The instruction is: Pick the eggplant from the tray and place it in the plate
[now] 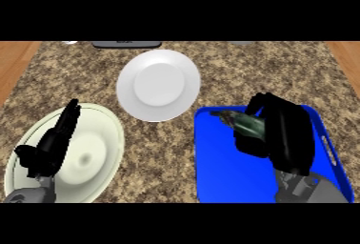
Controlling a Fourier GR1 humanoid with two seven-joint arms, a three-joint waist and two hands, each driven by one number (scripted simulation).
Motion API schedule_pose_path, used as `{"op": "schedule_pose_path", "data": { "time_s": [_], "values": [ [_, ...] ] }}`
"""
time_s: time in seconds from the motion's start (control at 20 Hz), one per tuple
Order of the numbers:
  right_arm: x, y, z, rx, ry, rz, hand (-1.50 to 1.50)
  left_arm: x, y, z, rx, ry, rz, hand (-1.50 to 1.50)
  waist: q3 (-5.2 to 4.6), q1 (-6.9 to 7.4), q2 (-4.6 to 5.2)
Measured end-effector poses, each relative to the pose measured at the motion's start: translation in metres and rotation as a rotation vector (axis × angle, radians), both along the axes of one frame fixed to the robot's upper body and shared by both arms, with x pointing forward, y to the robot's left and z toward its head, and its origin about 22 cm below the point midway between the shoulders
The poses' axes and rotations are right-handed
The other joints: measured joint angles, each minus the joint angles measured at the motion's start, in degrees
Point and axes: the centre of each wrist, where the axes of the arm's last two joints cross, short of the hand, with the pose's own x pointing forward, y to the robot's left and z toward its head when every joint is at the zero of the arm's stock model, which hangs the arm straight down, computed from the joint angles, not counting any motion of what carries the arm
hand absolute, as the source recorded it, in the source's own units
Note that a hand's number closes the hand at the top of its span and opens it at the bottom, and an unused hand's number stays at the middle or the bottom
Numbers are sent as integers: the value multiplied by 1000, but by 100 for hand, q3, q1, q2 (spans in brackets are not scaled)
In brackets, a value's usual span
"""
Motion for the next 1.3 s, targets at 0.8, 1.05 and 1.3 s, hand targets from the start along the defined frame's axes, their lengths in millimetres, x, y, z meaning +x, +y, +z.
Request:
{"op": "schedule_pose_path", "data": {
  "time_s": [0.8,1.05,1.3],
  "values": [
    [80,95,33,71,33,137,150,7,-13,-1,2,-17,-17,0,13,104,28],
    [111,119,23,92,52,153,150,10,-12,2,6,-21,-34,0,4,211,58],
    [132,133,9,98,70,145,150,14,-21,4,2,-30,-53,0,4,319,86]
  ]
}}
